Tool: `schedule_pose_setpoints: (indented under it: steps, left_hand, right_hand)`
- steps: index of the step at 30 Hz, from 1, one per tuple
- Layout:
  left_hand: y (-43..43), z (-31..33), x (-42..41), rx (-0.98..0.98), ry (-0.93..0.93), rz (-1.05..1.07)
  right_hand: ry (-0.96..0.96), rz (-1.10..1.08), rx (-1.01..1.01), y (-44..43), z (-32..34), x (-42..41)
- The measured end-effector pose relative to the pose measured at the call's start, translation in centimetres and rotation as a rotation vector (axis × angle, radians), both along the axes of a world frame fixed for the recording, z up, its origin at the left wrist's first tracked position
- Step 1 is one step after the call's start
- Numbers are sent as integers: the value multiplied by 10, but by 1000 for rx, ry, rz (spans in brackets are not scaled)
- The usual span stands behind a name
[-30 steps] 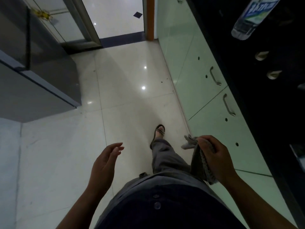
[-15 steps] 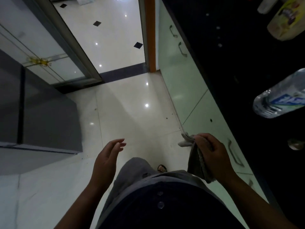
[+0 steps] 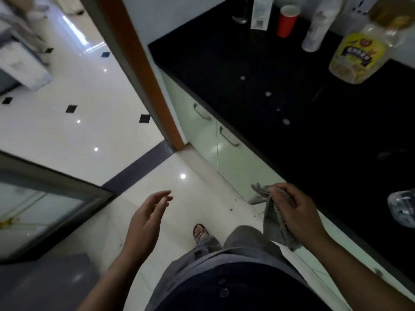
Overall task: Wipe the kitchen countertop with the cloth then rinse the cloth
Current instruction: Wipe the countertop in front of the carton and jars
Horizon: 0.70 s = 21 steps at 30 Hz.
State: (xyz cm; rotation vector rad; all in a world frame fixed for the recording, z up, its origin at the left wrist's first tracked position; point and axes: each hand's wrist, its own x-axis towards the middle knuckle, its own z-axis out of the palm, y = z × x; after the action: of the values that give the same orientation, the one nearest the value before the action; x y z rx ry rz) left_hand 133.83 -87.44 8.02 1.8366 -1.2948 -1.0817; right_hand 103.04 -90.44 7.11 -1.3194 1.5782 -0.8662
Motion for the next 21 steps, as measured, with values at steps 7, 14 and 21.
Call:
schedule_pose_setpoints:
  steps: [7,14,21]
  left_hand:
    - [-158,11,20,3,15,-272]
    - [-293,1,-27,-35,-75,-527]
    - [-392,-28,-99,-76,-251,-949]
  right_hand:
    - [25,-267,13,-78,-1,28]
    - [77,-484,-47,-181,-1,15]
    - [328,-751,-82,-217,-17,-35]
